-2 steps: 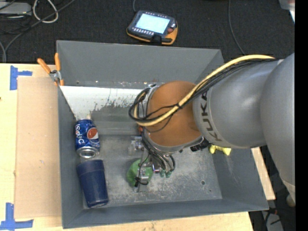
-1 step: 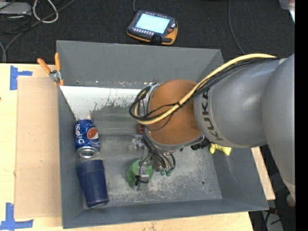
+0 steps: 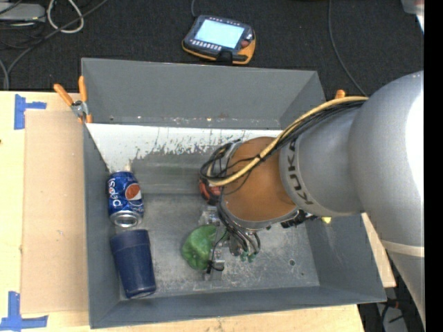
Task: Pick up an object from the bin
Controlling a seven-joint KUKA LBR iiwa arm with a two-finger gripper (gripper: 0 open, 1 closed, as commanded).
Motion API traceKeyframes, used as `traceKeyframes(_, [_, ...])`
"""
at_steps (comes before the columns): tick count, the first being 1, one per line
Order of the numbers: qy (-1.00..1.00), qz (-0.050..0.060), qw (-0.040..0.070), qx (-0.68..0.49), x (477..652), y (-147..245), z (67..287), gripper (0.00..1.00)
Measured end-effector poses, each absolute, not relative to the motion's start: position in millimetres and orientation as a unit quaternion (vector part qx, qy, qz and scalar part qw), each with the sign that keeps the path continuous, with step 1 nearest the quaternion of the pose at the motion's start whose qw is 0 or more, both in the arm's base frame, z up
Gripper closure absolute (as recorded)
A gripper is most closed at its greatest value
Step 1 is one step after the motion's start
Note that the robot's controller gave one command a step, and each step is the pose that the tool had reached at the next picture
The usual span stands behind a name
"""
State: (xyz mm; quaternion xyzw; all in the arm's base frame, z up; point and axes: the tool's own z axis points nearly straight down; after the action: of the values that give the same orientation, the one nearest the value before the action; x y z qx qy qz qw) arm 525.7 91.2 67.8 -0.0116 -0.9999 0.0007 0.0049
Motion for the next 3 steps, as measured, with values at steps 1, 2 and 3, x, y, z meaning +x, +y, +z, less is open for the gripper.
traceKeyframes(1, [-1.000, -0.002, -0.002, -0.003, 518.2, 92, 69, 0.00])
traceKeyframes(2, [-0.999, -0.001, 0.002, 0.033, 525.2, 108, 69, 0.00])
traceKeyframes(3, [-0.998, -0.002, -0.002, 0.067, 533.4, 110, 69, 0.00])
